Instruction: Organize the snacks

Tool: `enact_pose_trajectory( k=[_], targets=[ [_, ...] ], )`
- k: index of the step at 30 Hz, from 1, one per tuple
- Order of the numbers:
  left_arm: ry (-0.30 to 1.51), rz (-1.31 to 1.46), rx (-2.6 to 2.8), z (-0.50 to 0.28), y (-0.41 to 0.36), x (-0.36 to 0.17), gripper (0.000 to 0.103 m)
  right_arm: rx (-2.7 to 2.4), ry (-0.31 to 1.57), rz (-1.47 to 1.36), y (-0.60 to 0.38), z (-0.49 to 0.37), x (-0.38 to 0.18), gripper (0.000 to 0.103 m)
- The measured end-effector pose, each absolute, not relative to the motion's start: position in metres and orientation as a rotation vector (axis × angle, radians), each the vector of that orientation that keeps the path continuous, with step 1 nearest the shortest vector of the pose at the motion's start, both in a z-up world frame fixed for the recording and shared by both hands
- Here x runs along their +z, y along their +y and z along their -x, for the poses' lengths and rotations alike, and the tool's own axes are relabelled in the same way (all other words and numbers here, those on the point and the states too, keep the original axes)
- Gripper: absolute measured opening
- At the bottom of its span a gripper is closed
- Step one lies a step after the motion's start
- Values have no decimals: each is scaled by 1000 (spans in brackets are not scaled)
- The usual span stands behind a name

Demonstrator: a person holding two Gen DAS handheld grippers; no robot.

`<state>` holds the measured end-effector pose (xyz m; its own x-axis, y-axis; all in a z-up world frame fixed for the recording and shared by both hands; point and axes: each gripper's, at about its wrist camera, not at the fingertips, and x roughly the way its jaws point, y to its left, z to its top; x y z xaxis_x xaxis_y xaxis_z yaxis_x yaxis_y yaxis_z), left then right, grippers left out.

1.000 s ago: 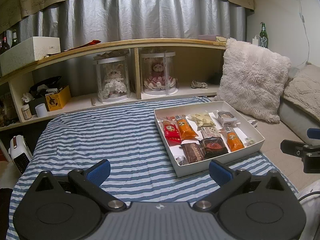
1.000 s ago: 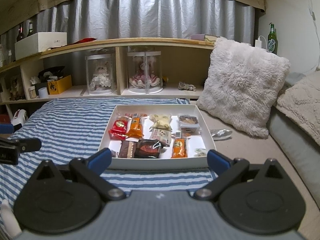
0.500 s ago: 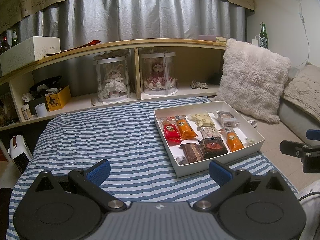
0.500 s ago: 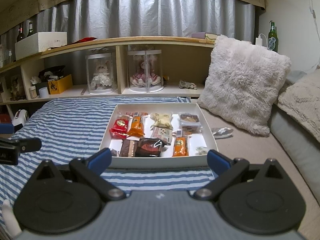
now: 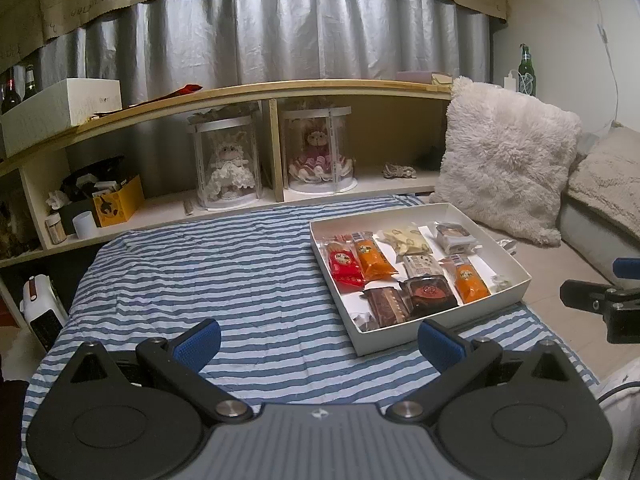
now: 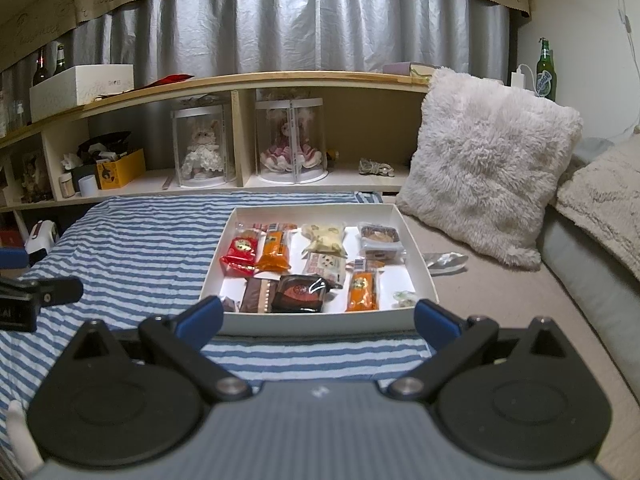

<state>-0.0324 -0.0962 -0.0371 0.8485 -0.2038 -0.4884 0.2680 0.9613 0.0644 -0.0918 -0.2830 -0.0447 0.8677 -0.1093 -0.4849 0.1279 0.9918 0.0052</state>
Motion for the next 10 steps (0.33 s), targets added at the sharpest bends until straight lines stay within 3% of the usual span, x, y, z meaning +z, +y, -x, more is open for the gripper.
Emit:
enact_pose_trajectory(
  k=[10],
  targets=[
    [499, -129, -250, 32, -95, -37, 103, -122, 507, -40, -283, 92, -45, 102]
  ],
)
